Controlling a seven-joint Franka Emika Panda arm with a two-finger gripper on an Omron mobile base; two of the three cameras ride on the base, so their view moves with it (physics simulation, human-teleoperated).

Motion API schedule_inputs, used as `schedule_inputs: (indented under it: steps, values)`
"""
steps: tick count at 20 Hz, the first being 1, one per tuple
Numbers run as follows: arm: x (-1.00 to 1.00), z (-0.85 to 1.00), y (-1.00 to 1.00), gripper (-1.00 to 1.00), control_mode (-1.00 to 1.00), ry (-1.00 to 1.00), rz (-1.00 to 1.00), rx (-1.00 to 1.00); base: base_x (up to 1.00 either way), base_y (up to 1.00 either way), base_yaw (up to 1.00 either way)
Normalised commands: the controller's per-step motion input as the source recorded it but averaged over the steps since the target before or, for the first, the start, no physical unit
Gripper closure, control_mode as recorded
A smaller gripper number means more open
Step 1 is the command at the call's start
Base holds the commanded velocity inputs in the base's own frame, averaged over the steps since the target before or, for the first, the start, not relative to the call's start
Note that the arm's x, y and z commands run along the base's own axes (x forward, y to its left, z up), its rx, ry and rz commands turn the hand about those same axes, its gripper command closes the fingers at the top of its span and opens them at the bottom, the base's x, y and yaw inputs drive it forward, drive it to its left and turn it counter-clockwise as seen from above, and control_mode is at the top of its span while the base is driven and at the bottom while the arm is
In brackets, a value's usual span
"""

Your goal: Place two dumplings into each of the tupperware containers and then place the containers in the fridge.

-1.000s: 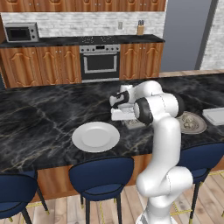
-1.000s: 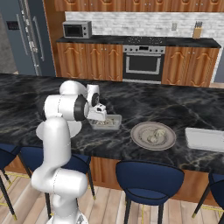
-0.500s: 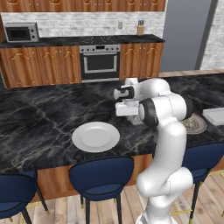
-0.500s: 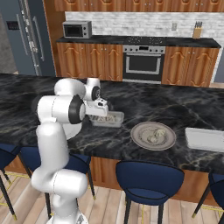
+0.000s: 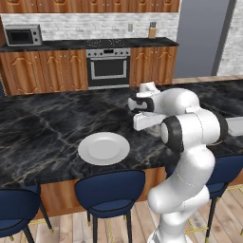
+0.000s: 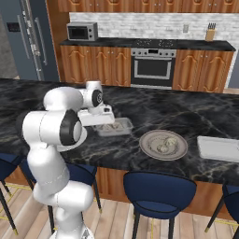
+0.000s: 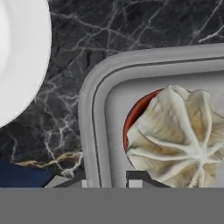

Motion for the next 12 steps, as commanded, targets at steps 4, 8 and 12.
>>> schedule_inputs:
  steps: [4,8,12]
  values:
    - [-0.55,0.06,-0.29,1.00,-1.00,0.00,0.63,0.00,0.00,0.00,0.00]
    - [-0.45,0.33,-0.19,1.00,-1.00,0.02,0.57,0.00,0.00,0.00,0.00]
    - [-0.72,0.58,-0.16,1.00,-1.00,0.06,0.46,0.00,0.00,0.00,0.00]
